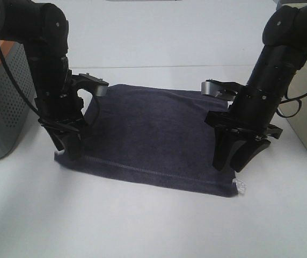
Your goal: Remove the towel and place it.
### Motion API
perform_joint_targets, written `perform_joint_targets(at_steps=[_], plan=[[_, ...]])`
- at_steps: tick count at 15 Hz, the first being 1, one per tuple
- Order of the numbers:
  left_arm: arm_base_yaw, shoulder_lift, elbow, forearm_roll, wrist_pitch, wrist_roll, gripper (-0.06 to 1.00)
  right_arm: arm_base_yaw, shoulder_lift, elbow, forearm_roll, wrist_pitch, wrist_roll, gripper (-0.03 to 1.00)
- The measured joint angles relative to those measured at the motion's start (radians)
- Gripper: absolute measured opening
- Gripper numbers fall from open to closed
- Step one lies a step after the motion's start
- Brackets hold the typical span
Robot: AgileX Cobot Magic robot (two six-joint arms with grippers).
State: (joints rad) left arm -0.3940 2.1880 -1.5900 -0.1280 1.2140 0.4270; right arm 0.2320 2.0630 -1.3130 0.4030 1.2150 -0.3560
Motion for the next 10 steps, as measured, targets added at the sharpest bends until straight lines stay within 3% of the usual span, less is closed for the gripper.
perform_joint_targets(at_steps=[1, 3, 6, 10], plan=[[0.0, 0.0, 0.0, 0.0, 0.0, -0.016, 0.74, 0.0, 0.0, 0.0, -0.005, 0.0, 0.015, 0.68], [0.0, 0.0, 0.0, 0.001, 0.0, -0.022, 0.88, 0.0, 0.0, 0.0, -0.012, 0.0, 0.041, 0.78], [0.0, -0.002, -0.028, 0.0, 0.0, -0.086, 0.9, 0.0, -0.044, 0.0, -0.017, 0.0, 0.057, 0.81], [0.0, -0.077, -0.123, -0.018, 0.0, -0.245, 0.9, 0.0, -0.169, -0.03, -0.02, 0.002, 0.082, 0.81]])
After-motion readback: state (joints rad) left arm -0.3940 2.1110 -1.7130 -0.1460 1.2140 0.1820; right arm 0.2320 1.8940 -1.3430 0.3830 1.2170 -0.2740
